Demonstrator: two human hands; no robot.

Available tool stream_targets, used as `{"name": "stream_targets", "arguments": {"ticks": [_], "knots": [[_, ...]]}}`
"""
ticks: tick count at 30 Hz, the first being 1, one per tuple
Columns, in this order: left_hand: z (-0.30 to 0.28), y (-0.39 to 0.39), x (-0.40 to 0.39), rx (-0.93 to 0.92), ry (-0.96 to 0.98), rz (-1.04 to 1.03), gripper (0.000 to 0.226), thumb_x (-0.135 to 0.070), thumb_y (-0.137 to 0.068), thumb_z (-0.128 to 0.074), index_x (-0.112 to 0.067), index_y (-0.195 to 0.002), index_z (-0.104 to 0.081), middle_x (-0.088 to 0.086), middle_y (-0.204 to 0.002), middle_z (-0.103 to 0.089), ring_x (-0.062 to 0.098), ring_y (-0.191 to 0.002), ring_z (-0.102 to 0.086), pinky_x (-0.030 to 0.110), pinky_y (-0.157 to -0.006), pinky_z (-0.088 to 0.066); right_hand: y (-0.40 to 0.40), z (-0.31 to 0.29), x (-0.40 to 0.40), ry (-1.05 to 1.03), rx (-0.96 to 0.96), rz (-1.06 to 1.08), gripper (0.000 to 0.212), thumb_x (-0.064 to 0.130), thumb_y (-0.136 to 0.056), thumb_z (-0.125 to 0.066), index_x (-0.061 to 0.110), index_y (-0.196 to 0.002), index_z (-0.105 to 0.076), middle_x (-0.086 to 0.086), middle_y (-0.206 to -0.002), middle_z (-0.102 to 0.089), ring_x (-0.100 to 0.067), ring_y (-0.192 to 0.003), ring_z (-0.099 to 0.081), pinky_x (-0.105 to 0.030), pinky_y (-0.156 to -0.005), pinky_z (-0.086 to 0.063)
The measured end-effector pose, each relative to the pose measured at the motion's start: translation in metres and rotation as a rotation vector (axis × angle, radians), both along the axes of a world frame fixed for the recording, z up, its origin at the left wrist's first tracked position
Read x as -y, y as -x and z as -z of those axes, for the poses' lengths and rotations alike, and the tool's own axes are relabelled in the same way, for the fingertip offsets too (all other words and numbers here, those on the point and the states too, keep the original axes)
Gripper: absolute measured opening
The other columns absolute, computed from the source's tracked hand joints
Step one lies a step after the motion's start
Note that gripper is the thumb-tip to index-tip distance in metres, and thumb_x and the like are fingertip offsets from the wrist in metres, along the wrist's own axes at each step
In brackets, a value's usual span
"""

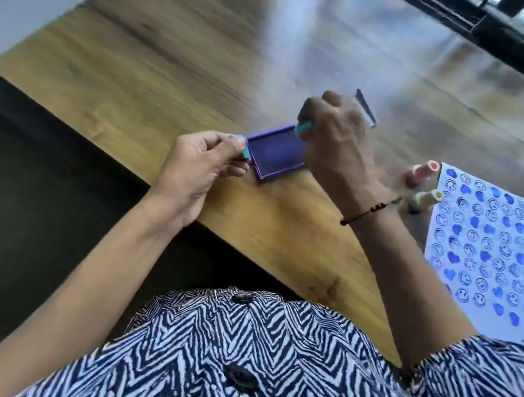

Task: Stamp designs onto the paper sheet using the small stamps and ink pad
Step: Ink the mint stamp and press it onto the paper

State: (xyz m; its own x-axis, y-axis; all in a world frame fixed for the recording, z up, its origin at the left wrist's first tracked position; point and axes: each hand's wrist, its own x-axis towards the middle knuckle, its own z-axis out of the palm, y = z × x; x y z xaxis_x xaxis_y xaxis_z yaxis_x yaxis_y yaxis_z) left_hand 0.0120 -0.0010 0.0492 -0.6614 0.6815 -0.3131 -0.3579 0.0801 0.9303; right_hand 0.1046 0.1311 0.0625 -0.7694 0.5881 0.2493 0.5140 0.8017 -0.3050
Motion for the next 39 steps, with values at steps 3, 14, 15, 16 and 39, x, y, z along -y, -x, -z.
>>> {"name": "stream_targets", "arguments": {"ticks": [3, 14, 15, 16, 39], "knots": [[0.0, -0.005, -0.001, 0.004, -0.003, -0.004, 0.016, -0.004, -0.086, -0.052, -0.007, -0.072, -0.058, 0.011, -0.068, -0.057, 0.005, -0.047, -0.057, 0.012, -0.05, -0.048, 0.001, 0.015, 0.002, 0.019, 0.185, -0.084, 0.019, -0.002, -0.078, -0.047, 0.002, -0.095, -0.055, -0.02, -0.105, -0.057, -0.035, -0.095, -0.053, -0.04, -0.07, -0.04], [0.0, -0.017, -0.007, -0.003, 0.002, 0.003, 0.013, -0.005, -0.086, -0.053, -0.006, -0.074, -0.058, 0.009, -0.068, -0.056, 0.013, -0.054, -0.053, 0.015, -0.053, -0.047, -0.001, 0.008, -0.021, 0.066, 0.098, -0.085, 0.017, -0.001, -0.077, -0.052, 0.004, -0.09, -0.06, -0.02, -0.094, -0.059, -0.039, -0.079, -0.056, -0.036, -0.061, -0.037], [0.0, -0.017, -0.009, -0.003, 0.002, 0.005, 0.012, -0.005, -0.086, -0.053, -0.006, -0.074, -0.058, 0.009, -0.068, -0.056, 0.013, -0.054, -0.053, 0.015, -0.052, -0.047, 0.0, 0.009, -0.021, 0.057, 0.085, -0.091, 0.017, -0.001, -0.077, -0.051, 0.005, -0.09, -0.06, -0.02, -0.094, -0.059, -0.039, -0.079, -0.055, -0.037, -0.06, -0.038], [0.0, -0.019, -0.011, -0.001, 0.005, 0.008, 0.012, -0.005, -0.086, -0.053, -0.006, -0.075, -0.058, 0.009, -0.067, -0.056, 0.013, -0.054, -0.053, 0.015, -0.052, -0.047, 0.002, 0.009, -0.018, 0.056, 0.096, -0.102, 0.017, -0.001, -0.077, -0.05, 0.004, -0.09, -0.059, -0.02, -0.095, -0.057, -0.039, -0.078, -0.055, -0.038, -0.059, -0.038], [0.002, -0.234, -0.086, -0.683, -0.322, 1.284, 0.017, -0.011, -0.083, -0.056, -0.001, -0.096, -0.059, 0.014, -0.09, -0.064, 0.023, -0.08, -0.06, 0.035, -0.078, -0.048, -0.311, 0.002, 0.003, 0.322, -0.4, 1.164, 0.009, 0.004, -0.07, -0.062, 0.008, -0.078, -0.065, -0.001, -0.069, -0.061, -0.023, -0.067, -0.056, -0.052, -0.073, -0.055]]}}
